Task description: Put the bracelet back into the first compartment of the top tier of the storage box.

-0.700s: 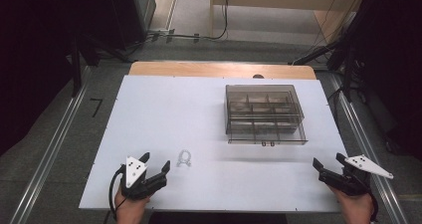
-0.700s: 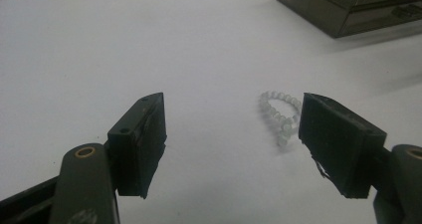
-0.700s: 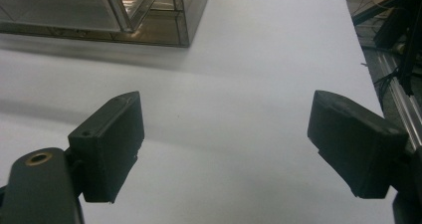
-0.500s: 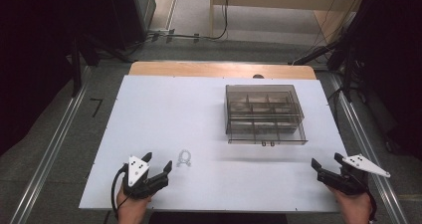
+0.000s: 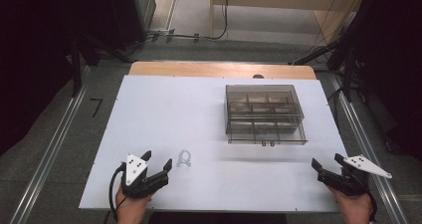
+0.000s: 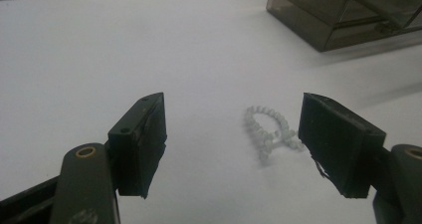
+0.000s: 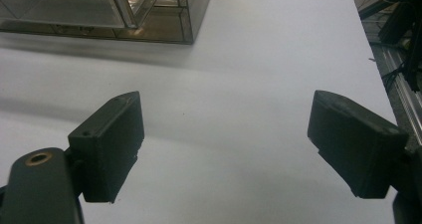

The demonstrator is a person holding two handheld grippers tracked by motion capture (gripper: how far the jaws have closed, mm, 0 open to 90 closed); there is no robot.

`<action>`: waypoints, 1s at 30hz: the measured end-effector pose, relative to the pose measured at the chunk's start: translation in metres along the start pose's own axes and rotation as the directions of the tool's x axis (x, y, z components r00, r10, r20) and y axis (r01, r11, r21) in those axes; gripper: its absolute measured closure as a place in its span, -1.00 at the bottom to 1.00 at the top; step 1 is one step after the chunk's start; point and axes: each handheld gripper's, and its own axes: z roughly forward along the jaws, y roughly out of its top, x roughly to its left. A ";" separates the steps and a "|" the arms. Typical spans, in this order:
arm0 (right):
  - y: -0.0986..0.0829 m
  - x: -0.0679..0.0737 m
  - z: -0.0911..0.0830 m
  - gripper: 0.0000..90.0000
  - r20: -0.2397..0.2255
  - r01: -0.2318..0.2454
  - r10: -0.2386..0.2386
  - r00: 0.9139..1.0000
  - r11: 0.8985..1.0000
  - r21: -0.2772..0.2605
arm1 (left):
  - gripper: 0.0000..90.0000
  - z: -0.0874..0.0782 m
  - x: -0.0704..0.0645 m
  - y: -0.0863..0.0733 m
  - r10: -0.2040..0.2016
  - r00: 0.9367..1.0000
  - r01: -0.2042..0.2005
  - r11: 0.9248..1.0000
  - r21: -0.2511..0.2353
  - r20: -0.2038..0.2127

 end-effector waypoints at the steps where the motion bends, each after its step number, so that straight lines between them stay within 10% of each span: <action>1: 0.000 0.000 0.000 -0.70 -0.001 0.000 0.000 1.000 1.000 0.003 | -0.39 -0.001 -0.001 0.001 0.004 1.000 -0.004 1.000 -0.005 -0.001; 30: 0.000 0.000 0.005 -0.70 -0.012 0.001 0.000 1.000 0.999 0.032 | -0.39 0.019 -0.013 0.003 0.041 0.999 -0.042 0.999 0.030 0.018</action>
